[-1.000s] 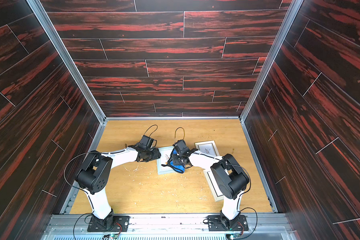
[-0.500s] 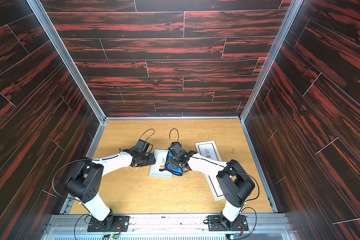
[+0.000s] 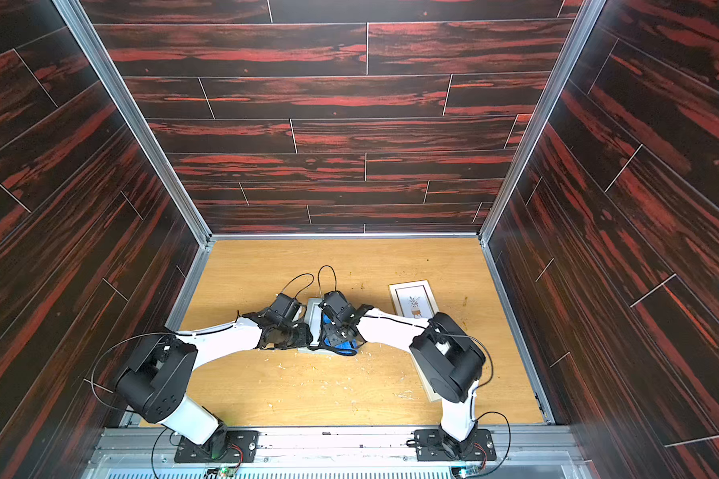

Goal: Wipe the picture frame with a cloth
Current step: Wipe the dirt from the picture frame.

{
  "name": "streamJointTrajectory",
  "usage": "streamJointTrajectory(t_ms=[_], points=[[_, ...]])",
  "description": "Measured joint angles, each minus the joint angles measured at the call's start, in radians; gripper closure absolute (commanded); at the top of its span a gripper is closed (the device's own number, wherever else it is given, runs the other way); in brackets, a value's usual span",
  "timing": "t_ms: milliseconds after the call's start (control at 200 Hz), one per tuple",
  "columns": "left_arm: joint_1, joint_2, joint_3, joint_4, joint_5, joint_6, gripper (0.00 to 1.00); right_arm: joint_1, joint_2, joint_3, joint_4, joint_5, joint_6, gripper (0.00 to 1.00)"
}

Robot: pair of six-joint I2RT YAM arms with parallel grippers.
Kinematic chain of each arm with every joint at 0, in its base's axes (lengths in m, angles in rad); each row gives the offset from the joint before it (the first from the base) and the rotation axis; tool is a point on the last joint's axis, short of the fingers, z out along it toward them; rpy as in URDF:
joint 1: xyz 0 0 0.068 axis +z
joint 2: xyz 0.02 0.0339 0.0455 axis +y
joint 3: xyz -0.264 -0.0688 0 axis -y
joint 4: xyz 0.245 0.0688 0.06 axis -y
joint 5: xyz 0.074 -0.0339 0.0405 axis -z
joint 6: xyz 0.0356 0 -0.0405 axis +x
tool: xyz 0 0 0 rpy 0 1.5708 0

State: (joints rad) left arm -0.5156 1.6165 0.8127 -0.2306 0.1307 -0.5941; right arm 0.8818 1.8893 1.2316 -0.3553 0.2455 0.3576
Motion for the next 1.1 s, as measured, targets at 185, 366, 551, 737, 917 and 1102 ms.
streamJointTrajectory(t_ms=[185, 366, 551, 737, 917, 1102], points=[[0.0, 0.008, -0.008, 0.031, 0.0, -0.007, 0.65, -0.059, 0.109, 0.154, -0.026, 0.04, -0.004, 1.0], [0.0, 0.016, -0.009, 0.056, 0.0, -0.008, 0.66, -0.061, 0.128, 0.149, -0.013, 0.108, 0.01, 1.0], [0.0, 0.032, -0.005, 0.086, 0.002, -0.008, 0.68, 0.023, -0.004, -0.016, -0.008, 0.07, 0.035, 1.0], [0.0, 0.051, 0.01, 0.106, 0.013, -0.008, 0.68, 0.0, 0.027, 0.039, -0.055, 0.062, 0.062, 1.0], [0.0, 0.051, 0.009, 0.11, 0.013, -0.008, 0.69, -0.092, 0.154, 0.193, -0.036, 0.091, 0.061, 1.0], [0.0, 0.043, -0.011, 0.138, 0.007, -0.008, 0.71, -0.051, 0.082, 0.082, -0.001, 0.089, 0.076, 1.0]])
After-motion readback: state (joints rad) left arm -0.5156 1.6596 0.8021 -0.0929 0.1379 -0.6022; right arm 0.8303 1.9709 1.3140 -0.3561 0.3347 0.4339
